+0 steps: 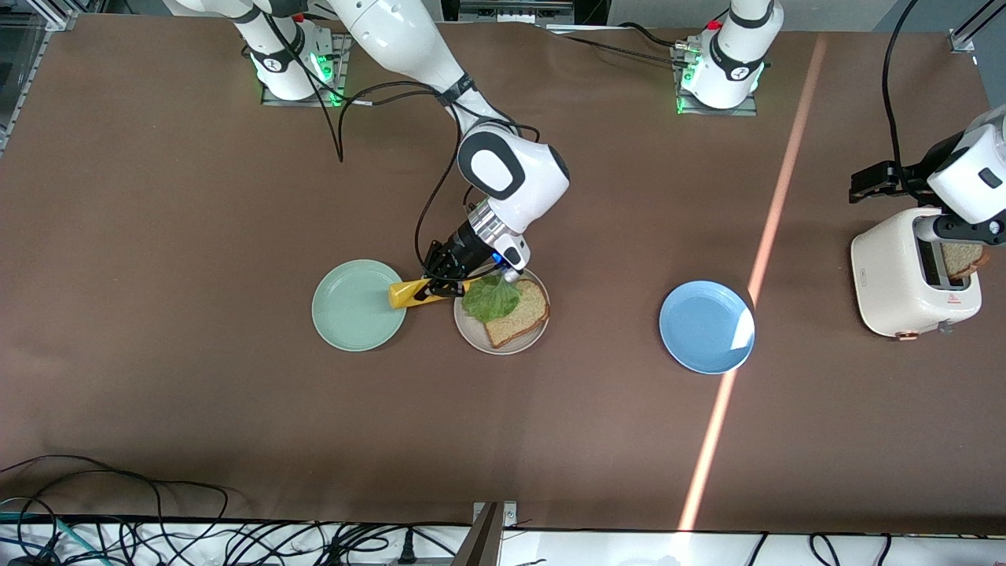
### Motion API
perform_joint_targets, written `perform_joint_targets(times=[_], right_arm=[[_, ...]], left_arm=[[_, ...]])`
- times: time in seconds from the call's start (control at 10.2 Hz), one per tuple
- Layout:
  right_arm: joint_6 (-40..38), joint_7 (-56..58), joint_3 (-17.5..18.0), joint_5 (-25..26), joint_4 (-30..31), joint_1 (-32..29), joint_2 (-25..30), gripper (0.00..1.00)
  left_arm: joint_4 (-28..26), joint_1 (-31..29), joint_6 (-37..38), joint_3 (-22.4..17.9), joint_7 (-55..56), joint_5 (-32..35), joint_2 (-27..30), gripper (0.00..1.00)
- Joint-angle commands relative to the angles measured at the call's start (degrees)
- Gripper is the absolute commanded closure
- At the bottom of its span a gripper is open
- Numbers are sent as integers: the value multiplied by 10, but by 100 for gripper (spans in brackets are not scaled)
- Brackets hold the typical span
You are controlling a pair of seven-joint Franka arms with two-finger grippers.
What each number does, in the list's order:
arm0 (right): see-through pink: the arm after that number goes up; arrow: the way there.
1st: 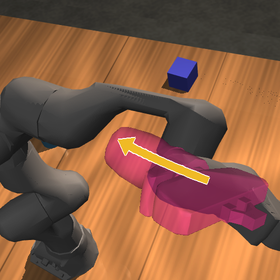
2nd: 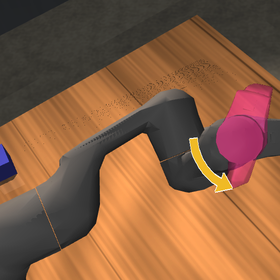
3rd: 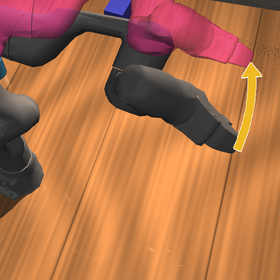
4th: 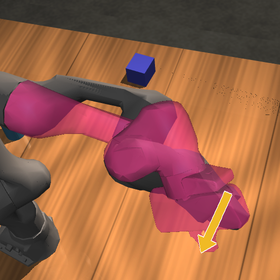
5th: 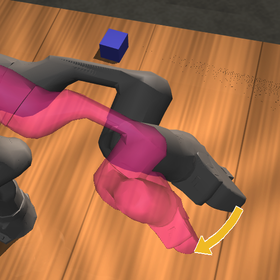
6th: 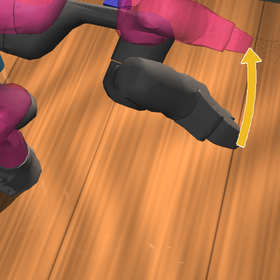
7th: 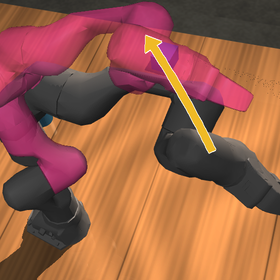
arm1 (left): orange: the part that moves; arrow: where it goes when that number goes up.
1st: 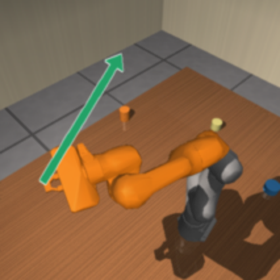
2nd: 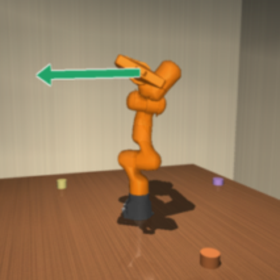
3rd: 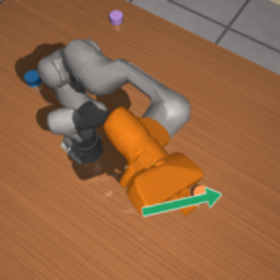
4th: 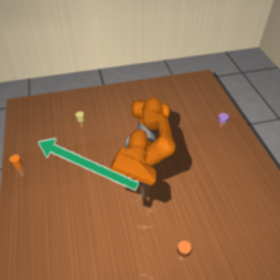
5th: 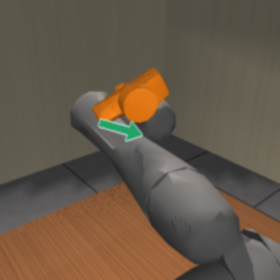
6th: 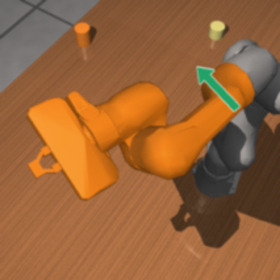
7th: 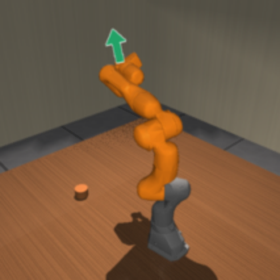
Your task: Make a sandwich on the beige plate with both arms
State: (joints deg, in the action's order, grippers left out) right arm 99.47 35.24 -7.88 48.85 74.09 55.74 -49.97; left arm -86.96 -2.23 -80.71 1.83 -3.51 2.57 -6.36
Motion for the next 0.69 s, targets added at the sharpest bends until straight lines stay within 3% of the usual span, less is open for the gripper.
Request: perform_joint_targets(times=[0.0, 0.59], right_arm=[[-8, 19, 20, -66, -5, -28, 34, 92], [-12, 256, 20, -450, -4, -185, 127, 92]], left_arm=[[14, 0, 8, 0, 5, -10, -5, 0], [14, 0, 8, 0, 5, -9, -8, 0]])
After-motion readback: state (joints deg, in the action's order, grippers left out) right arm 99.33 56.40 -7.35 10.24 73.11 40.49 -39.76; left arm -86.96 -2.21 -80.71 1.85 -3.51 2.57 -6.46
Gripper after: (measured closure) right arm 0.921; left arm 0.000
